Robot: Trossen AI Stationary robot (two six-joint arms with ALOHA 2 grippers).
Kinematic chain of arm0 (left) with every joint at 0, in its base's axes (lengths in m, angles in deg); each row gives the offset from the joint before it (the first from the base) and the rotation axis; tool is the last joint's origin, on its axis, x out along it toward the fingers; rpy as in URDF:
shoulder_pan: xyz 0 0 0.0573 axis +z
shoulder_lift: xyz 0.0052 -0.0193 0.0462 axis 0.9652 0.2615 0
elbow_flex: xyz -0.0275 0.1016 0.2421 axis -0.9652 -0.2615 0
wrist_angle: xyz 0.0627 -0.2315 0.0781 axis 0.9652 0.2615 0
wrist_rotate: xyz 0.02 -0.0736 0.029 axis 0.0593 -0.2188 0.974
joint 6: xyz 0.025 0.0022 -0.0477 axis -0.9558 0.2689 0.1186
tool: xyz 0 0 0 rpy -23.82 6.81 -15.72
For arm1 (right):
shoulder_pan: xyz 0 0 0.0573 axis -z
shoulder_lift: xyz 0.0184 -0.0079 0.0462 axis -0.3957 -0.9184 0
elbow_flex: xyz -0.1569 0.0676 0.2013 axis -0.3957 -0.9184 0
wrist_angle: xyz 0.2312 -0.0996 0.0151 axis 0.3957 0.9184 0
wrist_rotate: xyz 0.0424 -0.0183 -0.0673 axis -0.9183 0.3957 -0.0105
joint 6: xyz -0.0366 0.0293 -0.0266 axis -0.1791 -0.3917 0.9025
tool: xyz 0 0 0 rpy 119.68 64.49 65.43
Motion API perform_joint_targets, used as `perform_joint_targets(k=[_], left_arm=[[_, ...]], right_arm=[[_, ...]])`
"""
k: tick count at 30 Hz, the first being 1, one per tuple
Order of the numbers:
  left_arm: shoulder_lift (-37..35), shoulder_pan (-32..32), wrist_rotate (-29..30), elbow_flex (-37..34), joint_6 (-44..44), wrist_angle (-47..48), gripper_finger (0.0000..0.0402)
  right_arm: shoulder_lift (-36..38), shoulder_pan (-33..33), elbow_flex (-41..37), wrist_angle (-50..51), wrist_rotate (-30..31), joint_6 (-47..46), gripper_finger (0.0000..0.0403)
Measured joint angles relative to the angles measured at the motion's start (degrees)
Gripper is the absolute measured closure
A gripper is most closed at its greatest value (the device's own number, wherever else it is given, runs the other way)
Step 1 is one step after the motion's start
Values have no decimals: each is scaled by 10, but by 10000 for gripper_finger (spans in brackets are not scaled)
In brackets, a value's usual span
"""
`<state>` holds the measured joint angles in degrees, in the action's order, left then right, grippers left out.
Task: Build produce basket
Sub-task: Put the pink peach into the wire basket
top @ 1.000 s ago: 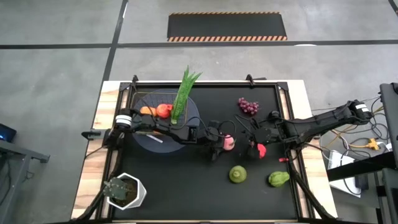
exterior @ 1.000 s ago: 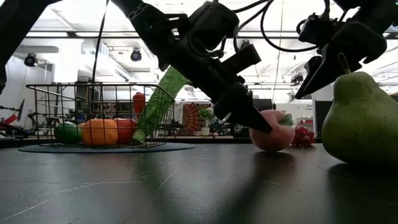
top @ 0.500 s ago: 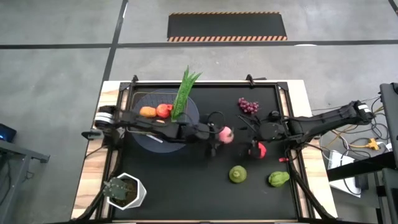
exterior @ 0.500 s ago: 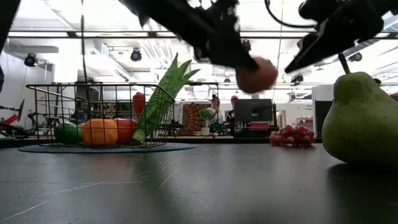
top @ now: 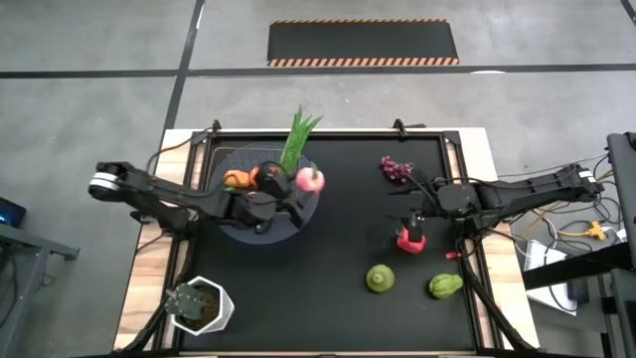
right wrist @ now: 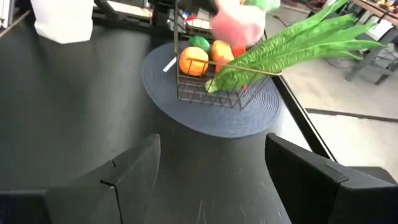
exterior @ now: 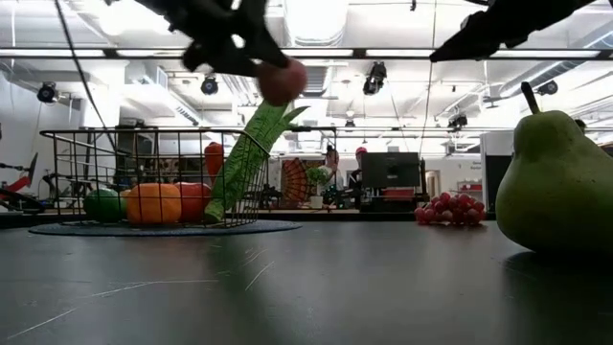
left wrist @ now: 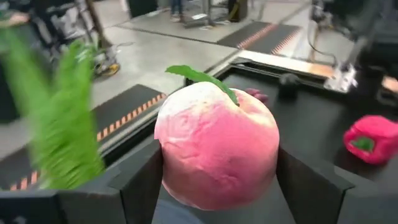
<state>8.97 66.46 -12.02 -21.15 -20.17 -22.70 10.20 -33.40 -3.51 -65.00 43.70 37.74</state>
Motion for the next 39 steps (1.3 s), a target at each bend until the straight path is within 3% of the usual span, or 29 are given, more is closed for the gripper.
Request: perform_joint_targets(k=[8, 27, 32, 39], left_arm=[[-90, 0, 6, -56, 58, 0, 143], [-86, 0, 8, -137, 103, 11, 143], [-110, 0, 5, -137, 121, 73, 143], [-166, -3, -15, -135, 258, 235, 143]], right_arm=[[-15, 0, -1, 0, 0, -2, 131], [-75, 0, -3, -42, 0, 9, 141], [-76, 0, -3, -48, 0, 9, 142], [-76, 0, -3, -59, -1, 7, 144]])
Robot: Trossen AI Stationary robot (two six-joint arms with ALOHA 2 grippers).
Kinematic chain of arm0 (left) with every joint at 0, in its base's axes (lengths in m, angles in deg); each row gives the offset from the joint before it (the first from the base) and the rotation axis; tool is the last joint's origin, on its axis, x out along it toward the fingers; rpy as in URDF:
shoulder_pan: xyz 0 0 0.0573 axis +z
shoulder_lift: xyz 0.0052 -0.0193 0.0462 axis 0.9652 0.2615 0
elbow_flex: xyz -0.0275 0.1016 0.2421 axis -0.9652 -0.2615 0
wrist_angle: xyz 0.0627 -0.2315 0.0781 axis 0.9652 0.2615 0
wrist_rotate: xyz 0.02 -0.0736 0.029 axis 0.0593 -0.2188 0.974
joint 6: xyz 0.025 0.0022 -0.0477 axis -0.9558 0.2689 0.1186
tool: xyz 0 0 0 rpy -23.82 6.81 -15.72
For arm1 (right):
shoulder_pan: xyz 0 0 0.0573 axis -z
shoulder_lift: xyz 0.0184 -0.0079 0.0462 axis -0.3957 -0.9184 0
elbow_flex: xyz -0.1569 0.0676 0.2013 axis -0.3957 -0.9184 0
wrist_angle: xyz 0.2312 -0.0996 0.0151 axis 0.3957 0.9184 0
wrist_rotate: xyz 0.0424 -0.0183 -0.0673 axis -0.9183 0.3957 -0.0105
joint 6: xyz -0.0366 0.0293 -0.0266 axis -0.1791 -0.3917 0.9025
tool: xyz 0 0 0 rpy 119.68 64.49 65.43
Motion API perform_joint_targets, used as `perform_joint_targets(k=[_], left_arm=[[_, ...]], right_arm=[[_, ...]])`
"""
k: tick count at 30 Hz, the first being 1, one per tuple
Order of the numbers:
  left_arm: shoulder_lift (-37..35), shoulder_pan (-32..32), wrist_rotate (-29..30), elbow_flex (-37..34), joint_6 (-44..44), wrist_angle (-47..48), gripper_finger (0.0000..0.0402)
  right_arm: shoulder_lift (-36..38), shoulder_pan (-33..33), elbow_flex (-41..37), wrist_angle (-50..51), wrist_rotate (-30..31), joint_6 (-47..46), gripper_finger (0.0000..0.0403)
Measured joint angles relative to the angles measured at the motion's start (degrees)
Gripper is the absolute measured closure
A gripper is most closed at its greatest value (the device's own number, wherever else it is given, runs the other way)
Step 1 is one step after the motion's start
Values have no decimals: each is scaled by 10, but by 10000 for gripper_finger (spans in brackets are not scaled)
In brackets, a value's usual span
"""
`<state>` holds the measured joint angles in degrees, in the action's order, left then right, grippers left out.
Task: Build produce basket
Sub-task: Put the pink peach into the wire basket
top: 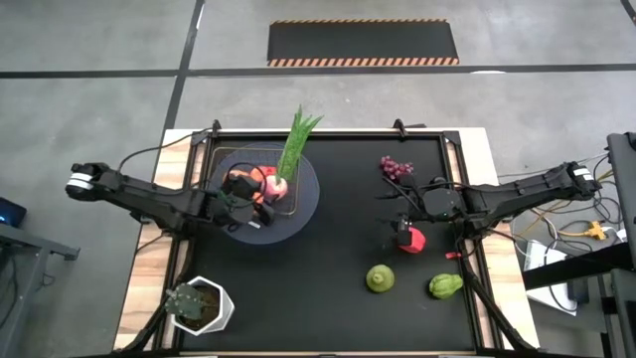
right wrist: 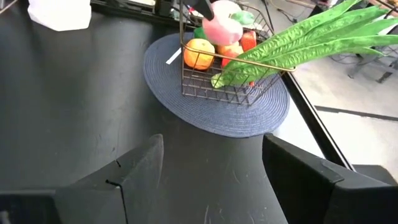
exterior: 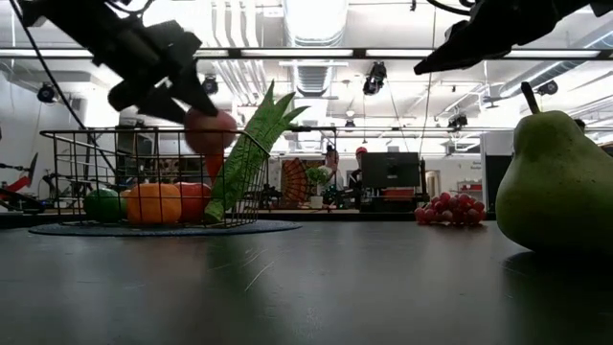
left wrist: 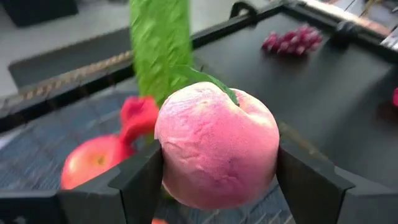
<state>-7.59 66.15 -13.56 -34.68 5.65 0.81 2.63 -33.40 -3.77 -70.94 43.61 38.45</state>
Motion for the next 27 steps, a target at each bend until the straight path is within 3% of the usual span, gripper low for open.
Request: perform_joint_targets(k=[9, 20, 27], left_arm=[[37, 1, -14, -2, 44, -13, 140], [85, 1, -12, -2, 70, -14, 80], [85, 1, -12, -2, 68, -14, 66]], right_arm=[[0, 0, 0, -3, 0, 1, 147], [0, 0, 0, -3, 0, -12, 147], [0, 0, 0, -3, 0, -14, 147]])
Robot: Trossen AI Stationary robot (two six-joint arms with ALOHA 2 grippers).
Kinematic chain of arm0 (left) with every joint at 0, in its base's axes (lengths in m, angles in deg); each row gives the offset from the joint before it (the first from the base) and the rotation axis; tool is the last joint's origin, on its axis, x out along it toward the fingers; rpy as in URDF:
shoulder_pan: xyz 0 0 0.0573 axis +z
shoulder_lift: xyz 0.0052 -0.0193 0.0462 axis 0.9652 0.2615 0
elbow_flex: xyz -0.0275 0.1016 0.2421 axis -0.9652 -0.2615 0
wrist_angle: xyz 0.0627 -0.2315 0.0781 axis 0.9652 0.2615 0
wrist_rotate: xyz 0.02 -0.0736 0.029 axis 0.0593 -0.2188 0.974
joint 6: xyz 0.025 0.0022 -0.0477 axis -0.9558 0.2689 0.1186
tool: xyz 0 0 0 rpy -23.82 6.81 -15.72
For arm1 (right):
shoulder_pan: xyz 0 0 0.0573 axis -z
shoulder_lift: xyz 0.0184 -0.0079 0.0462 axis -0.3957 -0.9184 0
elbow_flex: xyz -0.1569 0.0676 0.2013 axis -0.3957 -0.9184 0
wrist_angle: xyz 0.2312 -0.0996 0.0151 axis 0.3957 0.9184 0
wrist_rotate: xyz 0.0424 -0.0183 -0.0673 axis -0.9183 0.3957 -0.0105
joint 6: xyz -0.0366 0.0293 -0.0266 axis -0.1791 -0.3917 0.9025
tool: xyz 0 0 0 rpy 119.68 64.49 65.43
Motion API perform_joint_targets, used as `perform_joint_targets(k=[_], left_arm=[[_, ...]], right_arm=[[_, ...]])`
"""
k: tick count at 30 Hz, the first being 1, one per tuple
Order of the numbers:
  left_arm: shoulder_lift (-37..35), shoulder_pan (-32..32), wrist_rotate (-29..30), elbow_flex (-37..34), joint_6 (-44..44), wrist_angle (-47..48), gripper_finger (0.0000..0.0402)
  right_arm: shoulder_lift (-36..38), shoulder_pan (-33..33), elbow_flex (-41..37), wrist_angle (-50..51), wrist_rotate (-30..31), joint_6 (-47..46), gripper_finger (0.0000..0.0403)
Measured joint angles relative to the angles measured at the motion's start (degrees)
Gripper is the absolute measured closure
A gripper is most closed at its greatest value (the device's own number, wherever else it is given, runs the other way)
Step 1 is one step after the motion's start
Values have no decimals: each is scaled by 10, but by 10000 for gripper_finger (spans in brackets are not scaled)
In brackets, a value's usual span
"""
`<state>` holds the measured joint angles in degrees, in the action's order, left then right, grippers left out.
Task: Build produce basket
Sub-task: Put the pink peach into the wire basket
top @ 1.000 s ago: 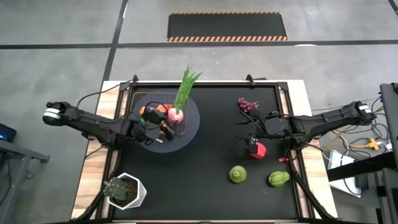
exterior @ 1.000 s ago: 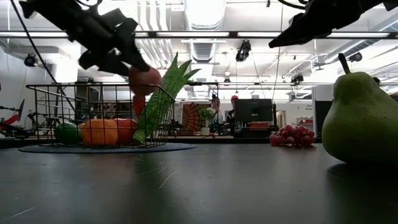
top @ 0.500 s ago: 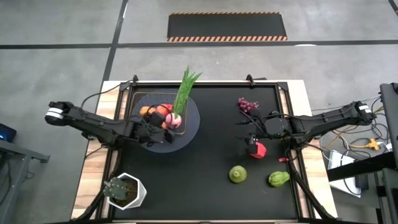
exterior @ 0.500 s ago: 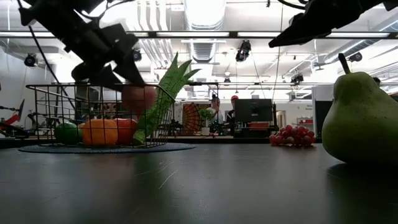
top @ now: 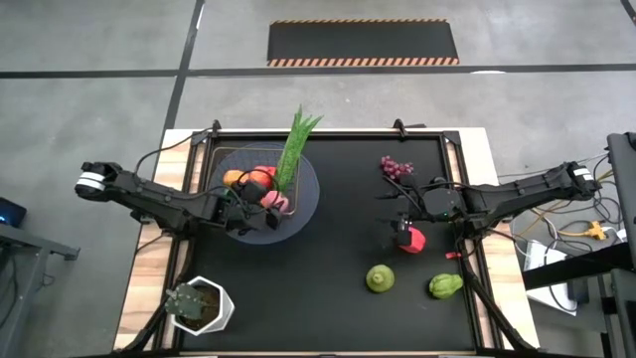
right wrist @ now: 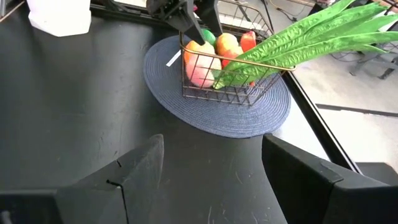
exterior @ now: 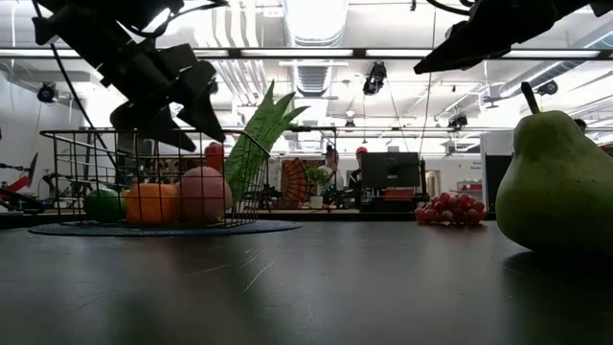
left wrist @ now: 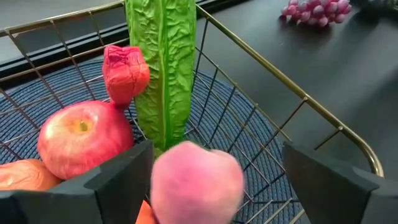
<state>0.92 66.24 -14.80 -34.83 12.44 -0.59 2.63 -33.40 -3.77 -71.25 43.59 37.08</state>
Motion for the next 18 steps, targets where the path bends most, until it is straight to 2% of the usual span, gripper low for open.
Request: perform_joint_targets(k=[4, 18], left_arm=[[-8, 0, 0, 9, -15, 2, 66], [-22, -1, -39, 110, -149, -1, 66]], right_arm=[[0, 0, 0, 0, 0, 2, 147], [0, 0, 0, 6, 0, 8, 147]])
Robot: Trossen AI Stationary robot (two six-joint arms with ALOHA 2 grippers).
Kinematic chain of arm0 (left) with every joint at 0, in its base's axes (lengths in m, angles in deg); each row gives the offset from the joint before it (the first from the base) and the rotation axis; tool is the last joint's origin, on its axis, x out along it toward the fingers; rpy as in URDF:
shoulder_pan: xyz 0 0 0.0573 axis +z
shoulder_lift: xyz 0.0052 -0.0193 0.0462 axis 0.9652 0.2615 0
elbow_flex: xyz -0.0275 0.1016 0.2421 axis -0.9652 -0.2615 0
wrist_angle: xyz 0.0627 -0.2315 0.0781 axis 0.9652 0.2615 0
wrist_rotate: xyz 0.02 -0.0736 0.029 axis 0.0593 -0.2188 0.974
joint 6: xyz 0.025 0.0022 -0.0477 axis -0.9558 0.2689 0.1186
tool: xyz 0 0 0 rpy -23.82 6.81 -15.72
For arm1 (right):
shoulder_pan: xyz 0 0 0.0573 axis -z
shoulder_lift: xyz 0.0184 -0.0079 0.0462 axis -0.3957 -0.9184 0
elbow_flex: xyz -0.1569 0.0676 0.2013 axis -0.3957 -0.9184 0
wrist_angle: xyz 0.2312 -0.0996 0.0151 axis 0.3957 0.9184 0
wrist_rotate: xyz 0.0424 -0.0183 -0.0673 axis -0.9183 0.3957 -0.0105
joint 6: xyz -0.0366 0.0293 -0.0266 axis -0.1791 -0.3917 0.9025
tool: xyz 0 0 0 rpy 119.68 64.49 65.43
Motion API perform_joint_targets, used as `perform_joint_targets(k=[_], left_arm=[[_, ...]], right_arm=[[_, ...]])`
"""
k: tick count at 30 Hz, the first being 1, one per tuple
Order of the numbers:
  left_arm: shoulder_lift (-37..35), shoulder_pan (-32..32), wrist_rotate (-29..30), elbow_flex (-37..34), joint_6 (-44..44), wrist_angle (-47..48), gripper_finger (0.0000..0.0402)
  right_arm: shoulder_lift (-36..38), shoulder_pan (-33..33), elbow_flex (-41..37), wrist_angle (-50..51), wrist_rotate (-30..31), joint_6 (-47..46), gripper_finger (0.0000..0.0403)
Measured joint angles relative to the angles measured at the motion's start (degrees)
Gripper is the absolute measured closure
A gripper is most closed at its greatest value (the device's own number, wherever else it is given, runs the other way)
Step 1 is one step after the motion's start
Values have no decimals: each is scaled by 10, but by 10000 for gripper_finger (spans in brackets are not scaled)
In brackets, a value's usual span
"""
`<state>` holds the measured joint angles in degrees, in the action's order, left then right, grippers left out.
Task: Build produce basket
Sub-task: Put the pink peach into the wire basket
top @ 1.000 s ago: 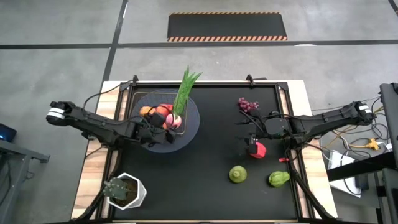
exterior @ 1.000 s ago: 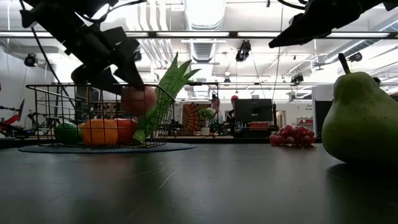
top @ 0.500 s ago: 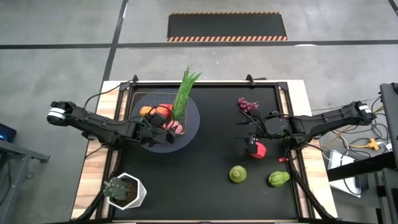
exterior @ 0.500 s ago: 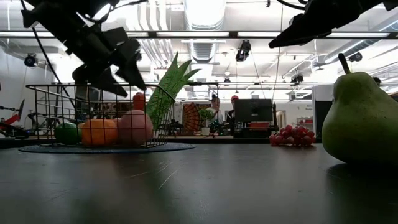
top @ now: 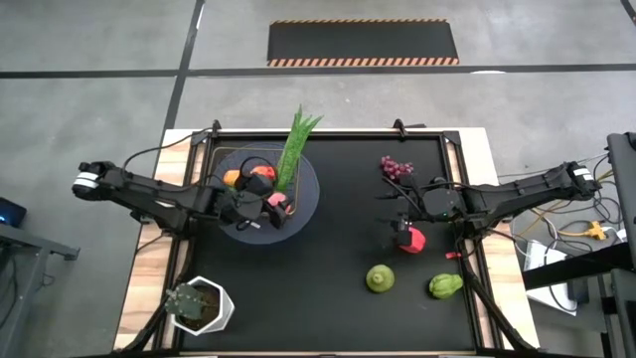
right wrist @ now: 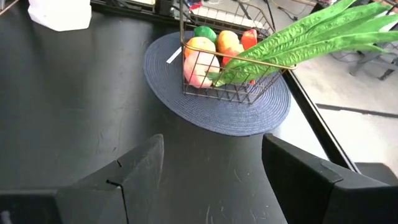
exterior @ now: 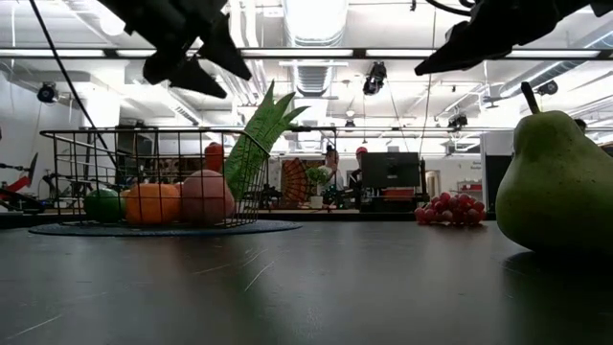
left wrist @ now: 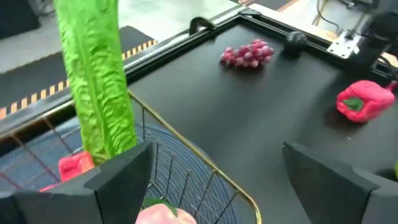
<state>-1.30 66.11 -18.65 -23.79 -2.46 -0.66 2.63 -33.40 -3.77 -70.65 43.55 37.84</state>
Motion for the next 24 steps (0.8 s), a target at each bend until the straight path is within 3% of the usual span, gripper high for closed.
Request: perform_joint_targets(k=[7, 10, 13, 18, 24], left_arm=[[-2, 2, -16, 11, -10, 11, 66], [4, 17, -60, 43, 18, 93, 76], [26, 40, -67, 82, 54, 212, 103], [66, 91, -114, 127, 60, 292, 182], [118, 129, -153, 114, 41, 289, 327]], right_arm=[[0, 0, 0, 12, 0, -8, 147], [0, 0, 0, 12, 0, -7, 147], [0, 0, 0, 12, 0, -3, 147], [0, 0, 0, 16, 0, -1, 147], [0, 0, -5, 23, 0, -1, 147]])
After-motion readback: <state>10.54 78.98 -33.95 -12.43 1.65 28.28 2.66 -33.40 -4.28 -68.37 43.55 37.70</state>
